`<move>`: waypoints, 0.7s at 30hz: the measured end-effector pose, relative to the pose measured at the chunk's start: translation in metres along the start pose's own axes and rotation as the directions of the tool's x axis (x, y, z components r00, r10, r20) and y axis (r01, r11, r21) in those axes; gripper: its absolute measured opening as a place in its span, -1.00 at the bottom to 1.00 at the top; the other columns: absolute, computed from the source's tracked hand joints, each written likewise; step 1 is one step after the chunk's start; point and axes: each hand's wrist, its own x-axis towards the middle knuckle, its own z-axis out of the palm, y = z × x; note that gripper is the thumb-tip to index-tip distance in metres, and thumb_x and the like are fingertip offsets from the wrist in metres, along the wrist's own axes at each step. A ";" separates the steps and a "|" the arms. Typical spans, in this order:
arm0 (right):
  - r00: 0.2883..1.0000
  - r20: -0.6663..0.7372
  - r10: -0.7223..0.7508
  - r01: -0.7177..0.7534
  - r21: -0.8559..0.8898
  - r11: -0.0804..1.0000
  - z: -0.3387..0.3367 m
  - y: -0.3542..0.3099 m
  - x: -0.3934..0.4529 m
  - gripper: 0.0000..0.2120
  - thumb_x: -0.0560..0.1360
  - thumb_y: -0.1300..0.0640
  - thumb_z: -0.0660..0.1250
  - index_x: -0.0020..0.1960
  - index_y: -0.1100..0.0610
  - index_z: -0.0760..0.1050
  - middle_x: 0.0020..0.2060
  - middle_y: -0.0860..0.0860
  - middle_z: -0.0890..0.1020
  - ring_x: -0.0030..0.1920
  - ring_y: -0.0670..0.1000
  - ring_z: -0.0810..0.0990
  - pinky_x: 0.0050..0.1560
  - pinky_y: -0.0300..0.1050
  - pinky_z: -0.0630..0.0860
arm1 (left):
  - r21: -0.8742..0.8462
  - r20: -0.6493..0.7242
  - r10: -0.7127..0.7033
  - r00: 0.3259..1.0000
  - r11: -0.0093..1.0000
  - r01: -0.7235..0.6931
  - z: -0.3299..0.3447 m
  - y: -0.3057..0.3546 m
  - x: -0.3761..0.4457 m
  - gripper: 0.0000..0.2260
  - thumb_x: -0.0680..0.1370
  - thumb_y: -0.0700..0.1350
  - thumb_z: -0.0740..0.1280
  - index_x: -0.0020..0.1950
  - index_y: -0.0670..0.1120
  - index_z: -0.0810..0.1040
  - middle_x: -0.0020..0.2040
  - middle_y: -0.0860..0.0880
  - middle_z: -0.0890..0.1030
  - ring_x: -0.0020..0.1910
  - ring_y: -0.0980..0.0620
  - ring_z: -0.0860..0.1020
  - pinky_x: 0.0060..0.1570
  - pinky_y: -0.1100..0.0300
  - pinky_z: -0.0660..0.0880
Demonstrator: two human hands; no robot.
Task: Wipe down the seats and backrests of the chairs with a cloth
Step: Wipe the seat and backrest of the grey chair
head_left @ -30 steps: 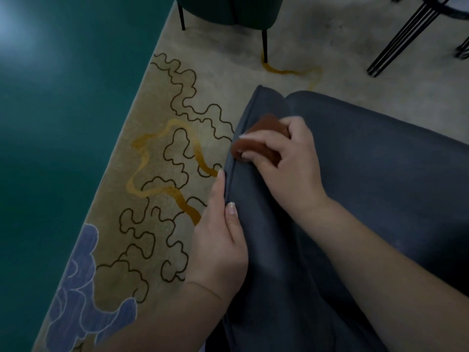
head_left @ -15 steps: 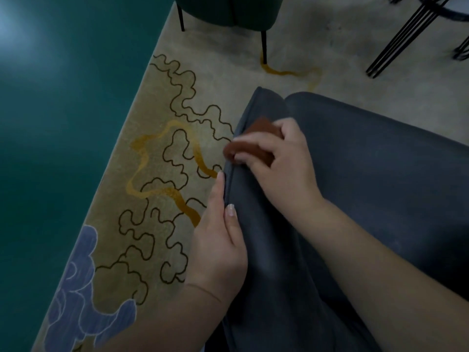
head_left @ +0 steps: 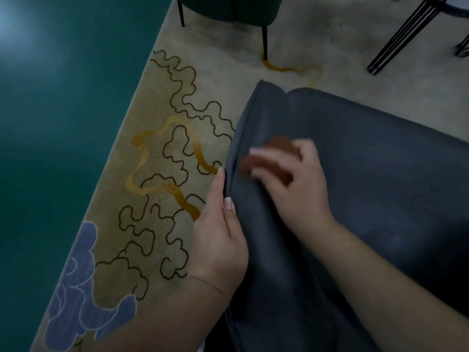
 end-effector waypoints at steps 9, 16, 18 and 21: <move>0.998 0.059 0.035 -0.034 -0.006 0.999 -0.001 -0.005 0.003 -0.66 0.47 -0.12 0.33 0.24 -0.27 0.52 0.08 -0.10 0.33 0.16 -0.09 0.41 0.25 -0.34 0.33 | -0.039 -0.050 -0.015 0.999 0.999 0.013 0.003 -0.007 0.000 -0.56 0.63 0.03 0.01 0.51 0.01 0.26 0.28 0.10 0.47 0.23 0.29 0.40 0.22 0.49 0.30; 0.948 0.318 0.023 -0.033 0.027 0.999 -0.048 -0.009 -0.100 -0.62 0.45 -0.10 0.37 0.24 -0.34 0.48 0.08 -0.13 0.39 0.13 -0.10 0.47 0.18 -0.35 0.39 | -0.016 0.000 -0.071 0.997 0.997 0.071 -0.001 0.002 -0.003 -0.61 0.67 -0.08 0.04 0.51 0.01 0.24 0.13 0.25 0.43 0.01 0.54 0.38 0.00 0.69 0.21; 0.921 0.385 0.056 -0.055 -0.012 0.998 -0.064 -0.006 -0.105 -0.61 0.43 -0.06 0.44 0.19 -0.38 0.49 0.06 -0.16 0.40 0.11 -0.12 0.49 0.17 -0.33 0.41 | -0.017 0.047 -0.106 0.993 0.994 0.107 -0.005 0.006 -0.002 -0.61 0.67 -0.06 0.03 0.52 0.05 0.22 0.06 0.26 0.47 -0.05 0.51 0.42 -0.04 0.64 0.26; 0.912 0.389 0.129 -0.095 -0.105 0.990 -0.081 -0.007 -0.093 -0.64 0.42 -0.06 0.45 0.14 -0.41 0.52 0.03 -0.17 0.39 0.08 -0.16 0.47 0.16 -0.38 0.37 | 0.057 0.165 -0.150 0.975 0.988 0.142 -0.021 0.008 0.001 -0.60 0.67 0.01 0.02 0.53 0.15 0.16 0.13 0.14 0.49 -0.07 0.38 0.44 0.00 0.44 0.35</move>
